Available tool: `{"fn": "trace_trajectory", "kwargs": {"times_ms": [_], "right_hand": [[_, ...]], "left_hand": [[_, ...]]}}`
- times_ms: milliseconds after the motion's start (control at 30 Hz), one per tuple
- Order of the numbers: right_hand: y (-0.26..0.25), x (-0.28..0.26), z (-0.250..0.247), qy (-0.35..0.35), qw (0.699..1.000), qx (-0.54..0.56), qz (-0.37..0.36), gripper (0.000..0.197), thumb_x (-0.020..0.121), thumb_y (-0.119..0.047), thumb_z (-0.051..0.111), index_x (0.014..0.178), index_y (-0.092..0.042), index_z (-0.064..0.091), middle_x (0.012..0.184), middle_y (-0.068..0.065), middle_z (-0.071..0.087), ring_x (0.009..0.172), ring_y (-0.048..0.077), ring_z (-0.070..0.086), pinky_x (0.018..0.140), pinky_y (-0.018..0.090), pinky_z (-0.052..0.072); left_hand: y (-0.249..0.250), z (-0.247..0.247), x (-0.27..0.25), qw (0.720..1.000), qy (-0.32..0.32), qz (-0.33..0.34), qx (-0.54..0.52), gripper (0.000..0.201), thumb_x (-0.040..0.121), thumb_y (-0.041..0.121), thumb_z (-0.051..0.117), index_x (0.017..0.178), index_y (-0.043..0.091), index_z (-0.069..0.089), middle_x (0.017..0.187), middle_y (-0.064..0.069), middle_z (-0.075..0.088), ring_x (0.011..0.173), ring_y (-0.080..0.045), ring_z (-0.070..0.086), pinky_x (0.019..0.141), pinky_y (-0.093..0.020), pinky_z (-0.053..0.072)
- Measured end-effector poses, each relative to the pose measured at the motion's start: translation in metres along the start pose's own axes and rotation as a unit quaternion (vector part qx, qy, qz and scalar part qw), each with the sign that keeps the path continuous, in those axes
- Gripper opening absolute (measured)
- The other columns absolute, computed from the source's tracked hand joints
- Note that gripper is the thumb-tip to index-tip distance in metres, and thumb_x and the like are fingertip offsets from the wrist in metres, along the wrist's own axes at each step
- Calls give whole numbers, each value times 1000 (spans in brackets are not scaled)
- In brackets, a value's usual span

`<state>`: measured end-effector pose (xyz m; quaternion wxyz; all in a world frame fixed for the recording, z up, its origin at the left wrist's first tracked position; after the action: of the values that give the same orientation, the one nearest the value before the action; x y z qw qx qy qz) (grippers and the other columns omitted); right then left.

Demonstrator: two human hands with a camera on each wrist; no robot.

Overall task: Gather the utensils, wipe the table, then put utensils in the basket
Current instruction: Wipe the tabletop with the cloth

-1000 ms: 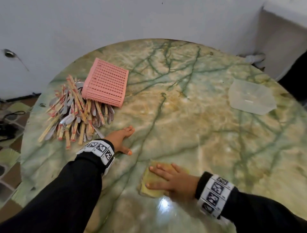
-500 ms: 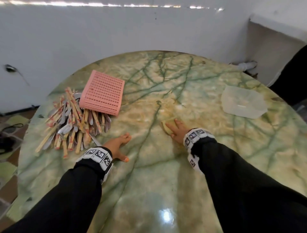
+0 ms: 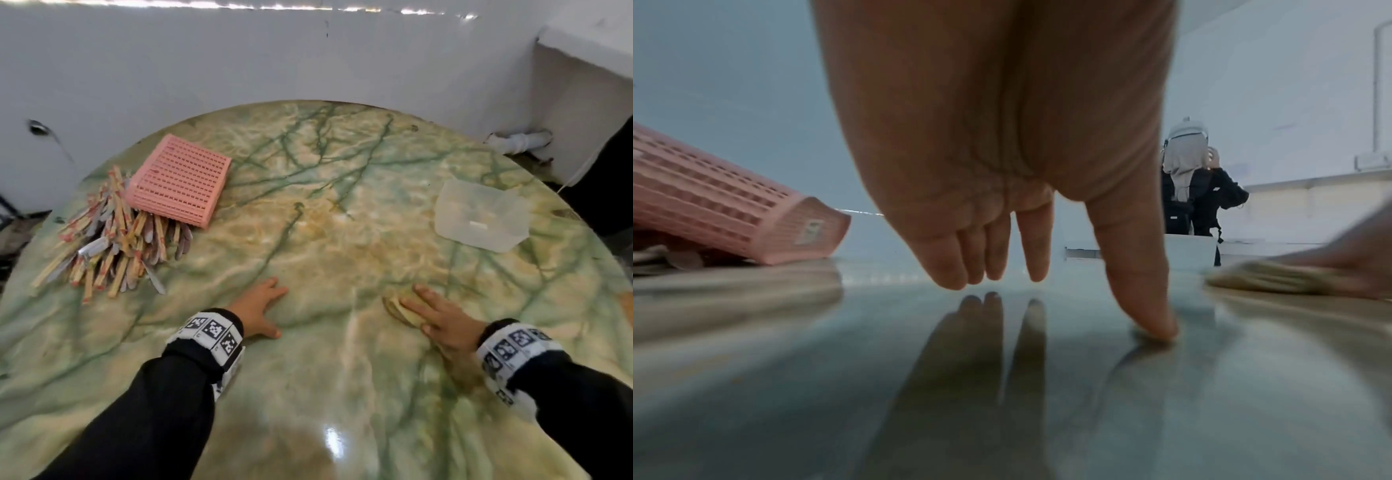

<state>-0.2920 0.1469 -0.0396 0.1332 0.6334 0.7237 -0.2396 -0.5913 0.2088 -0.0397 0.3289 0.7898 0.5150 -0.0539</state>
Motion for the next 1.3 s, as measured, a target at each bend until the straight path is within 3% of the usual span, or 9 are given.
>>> {"fn": "trace_trajectory", "kwargs": {"times_ms": [33, 67, 100, 200, 467, 633, 767, 900, 1300], "right_hand": [[19, 27, -12, 16, 1000, -9, 14, 139, 17, -72, -32, 143, -15, -15, 156, 10, -14, 146, 27, -4, 117, 35, 8], [33, 45, -24, 2, 998, -7, 60, 78, 79, -4, 27, 147, -15, -9, 156, 16, -9, 146, 30, -2, 117, 34, 7], [41, 67, -41, 49, 995, -9, 86, 64, 97, -47, 21, 148, -19, -4, 156, 18, -6, 145, 31, -1, 117, 33, 6], [27, 117, -72, 93, 987, 7, 129, 59, 98, -27, 35, 149, -30, 5, 157, 16, 0, 145, 31, 3, 119, 38, 7], [-102, 90, -12, -25, 977, -136, -163, 61, 98, -23, 35, 147, -38, 1, 157, -2, -15, 146, 24, -5, 114, 51, 13], [-20, 91, -31, -71, 977, -108, -169, 105, 64, -88, -5, 147, -23, -2, 157, 9, -10, 145, 27, -1, 116, 40, 9], [35, 175, -99, 71, 994, -81, 4, 63, 97, -30, 39, 149, -24, 3, 157, 18, -2, 145, 32, 3, 117, 35, 8], [17, 221, -139, 130, 987, -44, 79, 54, 93, -33, 46, 143, -22, 29, 150, 23, 23, 140, 39, 21, 112, 49, 25], [-143, 138, -34, -19, 952, -194, -237, 62, 98, -21, 37, 147, -37, 3, 158, 1, -12, 146, 26, -3, 114, 46, 15]], "left_hand": [[7, 5, 3, 1000, 6, -3, -2, 92, 74, 21, 76, 148, 15, 20, 158, -6, 2, 145, -17, 8, 113, -19, 11], [10, 8, 6, 1000, 11, -10, -2, 94, 74, 22, 77, 148, 16, 20, 158, -5, 2, 145, -16, 7, 113, -19, 10], [11, 9, 6, 1000, 13, -19, -2, 94, 73, 22, 77, 148, 17, 20, 158, -4, 1, 145, -16, 7, 113, -19, 9], [9, 8, 7, 999, 8, -39, -10, 96, 71, 20, 79, 147, 18, 21, 158, -2, 1, 145, -14, 8, 113, -19, 10], [6, 4, 6, 998, 10, -62, -24, 98, 64, 17, 83, 145, 18, 27, 157, 0, 4, 144, -12, 13, 115, -21, 10], [5, 6, 7, 997, 4, -74, -31, 100, 63, 17, 84, 145, 22, 27, 157, 4, 3, 144, -12, 13, 117, -27, 10], [4, 7, 7, 997, 3, -71, -32, 99, 65, 15, 82, 145, 23, 24, 157, 6, 0, 144, -10, 9, 114, -21, 8], [4, 8, 9, 997, 6, -62, -37, 99, 66, 16, 81, 146, 24, 22, 157, 5, -2, 144, -8, 6, 106, -11, 6], [7, 7, 10, 997, -7, -68, -24, 102, 67, 20, 81, 147, 19, 18, 157, 0, -1, 145, -14, 3, 113, -21, 6]]}}
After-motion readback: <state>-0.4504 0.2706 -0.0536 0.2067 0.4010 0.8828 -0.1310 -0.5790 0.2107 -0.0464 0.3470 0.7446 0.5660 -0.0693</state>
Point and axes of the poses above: each hand's wrist, its own x-axis towards the middle knuckle, its own z-axis out of the palm, y = z × x, the point moved 9 cm from there along x, towards the middle knuckle
